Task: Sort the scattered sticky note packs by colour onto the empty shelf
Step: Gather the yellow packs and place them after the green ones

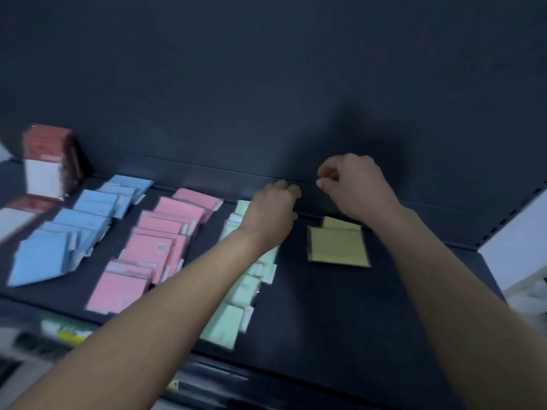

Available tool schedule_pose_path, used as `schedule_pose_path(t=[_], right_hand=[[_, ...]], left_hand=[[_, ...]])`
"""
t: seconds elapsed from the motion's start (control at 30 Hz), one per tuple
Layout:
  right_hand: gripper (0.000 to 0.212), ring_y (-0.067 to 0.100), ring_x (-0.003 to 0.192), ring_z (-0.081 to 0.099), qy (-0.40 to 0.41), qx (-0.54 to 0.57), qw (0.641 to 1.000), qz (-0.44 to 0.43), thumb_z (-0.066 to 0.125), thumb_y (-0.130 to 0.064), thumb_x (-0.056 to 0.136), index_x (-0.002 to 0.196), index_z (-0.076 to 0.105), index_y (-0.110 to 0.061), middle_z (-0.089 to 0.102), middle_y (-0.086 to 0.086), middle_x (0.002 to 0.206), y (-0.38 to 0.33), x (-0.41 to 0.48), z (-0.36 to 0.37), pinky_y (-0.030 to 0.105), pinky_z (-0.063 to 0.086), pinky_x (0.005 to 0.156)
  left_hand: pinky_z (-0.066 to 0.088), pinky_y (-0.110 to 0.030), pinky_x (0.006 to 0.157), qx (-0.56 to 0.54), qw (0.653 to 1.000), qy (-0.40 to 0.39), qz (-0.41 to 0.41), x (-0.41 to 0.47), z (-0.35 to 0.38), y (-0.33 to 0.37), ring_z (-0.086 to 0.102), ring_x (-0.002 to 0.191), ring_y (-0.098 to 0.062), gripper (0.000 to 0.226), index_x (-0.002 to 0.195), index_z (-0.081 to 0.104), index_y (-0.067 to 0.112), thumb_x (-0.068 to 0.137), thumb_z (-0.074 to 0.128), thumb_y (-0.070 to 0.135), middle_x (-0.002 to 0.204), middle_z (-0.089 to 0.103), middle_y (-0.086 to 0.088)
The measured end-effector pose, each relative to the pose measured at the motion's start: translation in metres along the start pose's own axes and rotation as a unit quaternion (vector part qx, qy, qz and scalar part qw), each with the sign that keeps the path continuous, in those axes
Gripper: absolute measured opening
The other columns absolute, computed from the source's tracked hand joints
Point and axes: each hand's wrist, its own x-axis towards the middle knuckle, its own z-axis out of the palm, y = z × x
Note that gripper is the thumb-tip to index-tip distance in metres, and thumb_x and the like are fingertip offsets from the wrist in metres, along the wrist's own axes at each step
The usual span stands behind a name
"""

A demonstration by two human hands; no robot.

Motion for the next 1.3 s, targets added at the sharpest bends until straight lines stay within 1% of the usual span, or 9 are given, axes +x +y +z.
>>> schedule_pose_path(t=[0.17, 0.3, 0.43, 0.53, 0.7, 0.83, 1.0, 1.17, 1.3], right_hand=[[0.022, 0.031, 0.096, 0.060, 0.004, -0.003, 0.994, -0.111, 0.058, -0.026, 0.091, 0.107, 0.064, -0.013, 0.065, 0.009, 0.103, -0.125, 0.022, 0.016, 0.043, 0.050, 0.086], [0.025, 0.034, 0.097, 0.059, -0.005, -0.006, 0.980, -0.199, 0.058, -0.025, 0.090, 0.111, 0.061, -0.011, 0.064, 0.012, 0.104, -0.246, 0.025, 0.039, 0.042, 0.051, 0.085], [0.021, 0.033, 0.096, 0.058, 0.005, -0.037, 0.956, -0.292, 0.056, -0.017, 0.091, 0.110, 0.060, -0.009, 0.064, 0.011, 0.105, -0.359, 0.014, 0.068, 0.036, 0.049, 0.077], [0.023, 0.032, 0.098, 0.055, 0.010, -0.037, 0.936, -0.350, 0.055, -0.022, 0.092, 0.112, 0.059, -0.009, 0.061, 0.010, 0.108, -0.434, 0.000, 0.090, 0.035, 0.043, 0.075], [0.026, 0.031, 0.103, 0.055, -0.014, -0.001, 0.905, -0.426, 0.054, -0.024, 0.094, 0.116, 0.058, -0.009, 0.062, 0.010, 0.112, -0.546, -0.024, 0.129, 0.038, 0.047, 0.081], [0.024, 0.028, 0.099, 0.056, -0.034, 0.023, 0.873, -0.486, 0.053, -0.022, 0.095, 0.114, 0.059, -0.009, 0.063, 0.009, 0.110, -0.625, -0.044, 0.155, 0.036, 0.047, 0.077], [0.022, 0.028, 0.096, 0.057, -0.054, 0.059, 0.839, -0.539, 0.055, -0.023, 0.093, 0.110, 0.061, -0.010, 0.064, 0.008, 0.105, -0.711, -0.056, 0.188, 0.035, 0.047, 0.073], [0.022, 0.028, 0.097, 0.059, -0.083, 0.083, 0.813, -0.570, 0.057, -0.024, 0.094, 0.110, 0.061, -0.010, 0.064, 0.008, 0.106, -0.784, -0.047, 0.229, 0.040, 0.052, 0.081], [0.025, 0.029, 0.100, 0.058, -0.079, 0.094, 0.801, -0.586, 0.057, -0.025, 0.093, 0.112, 0.061, -0.010, 0.064, 0.008, 0.109, -0.838, -0.019, 0.257, 0.039, 0.050, 0.082]], left_hand=[[0.043, -0.043, 0.079, 0.059, 0.991, 0.111, -0.041, -0.069, -0.105, -0.079, 0.052, 0.099, -0.036, 0.013, 0.099, 0.054, 0.007, 0.087, 0.056, 0.013, 0.101, 0.055, -0.014], [0.045, -0.045, 0.079, 0.117, 0.975, 0.164, -0.095, -0.145, -0.183, -0.153, 0.054, 0.097, -0.036, 0.021, 0.106, 0.058, 0.008, 0.085, 0.059, 0.013, 0.103, 0.058, -0.013], [0.046, -0.046, 0.079, 0.182, 0.950, 0.202, -0.151, -0.225, -0.249, -0.217, 0.055, 0.097, -0.037, 0.027, 0.111, 0.060, 0.010, 0.083, 0.062, 0.011, 0.101, 0.059, -0.013], [0.047, -0.048, 0.079, 0.212, 0.932, 0.220, -0.194, -0.284, -0.286, -0.256, 0.056, 0.098, -0.036, 0.030, 0.115, 0.059, 0.009, 0.086, 0.062, 0.012, 0.104, 0.060, -0.012], [0.049, -0.045, 0.073, 0.227, 0.907, 0.237, -0.265, -0.370, -0.328, -0.307, 0.058, 0.091, -0.035, 0.024, 0.106, 0.063, 0.008, 0.082, 0.066, 0.010, 0.099, 0.062, -0.011], [0.044, -0.043, 0.086, 0.244, 0.870, 0.249, -0.347, -0.429, -0.352, -0.340, 0.054, 0.106, -0.028, 0.027, 0.116, 0.059, 0.014, 0.090, 0.059, 0.019, 0.114, 0.060, -0.005], [0.044, -0.040, 0.087, 0.250, 0.824, 0.259, -0.437, -0.490, -0.376, -0.384, 0.054, 0.106, -0.025, 0.028, 0.118, 0.057, 0.015, 0.091, 0.058, 0.021, 0.113, 0.059, -0.002], [0.047, -0.040, 0.081, 0.273, 0.781, 0.261, -0.498, -0.521, -0.396, -0.439, 0.056, 0.102, -0.027, 0.026, 0.116, 0.058, 0.015, 0.090, 0.058, 0.020, 0.111, 0.060, -0.002], [0.047, -0.042, 0.080, 0.286, 0.767, 0.252, -0.516, -0.520, -0.418, -0.495, 0.056, 0.100, -0.029, 0.025, 0.115, 0.058, 0.012, 0.090, 0.058, 0.018, 0.110, 0.060, -0.006]])
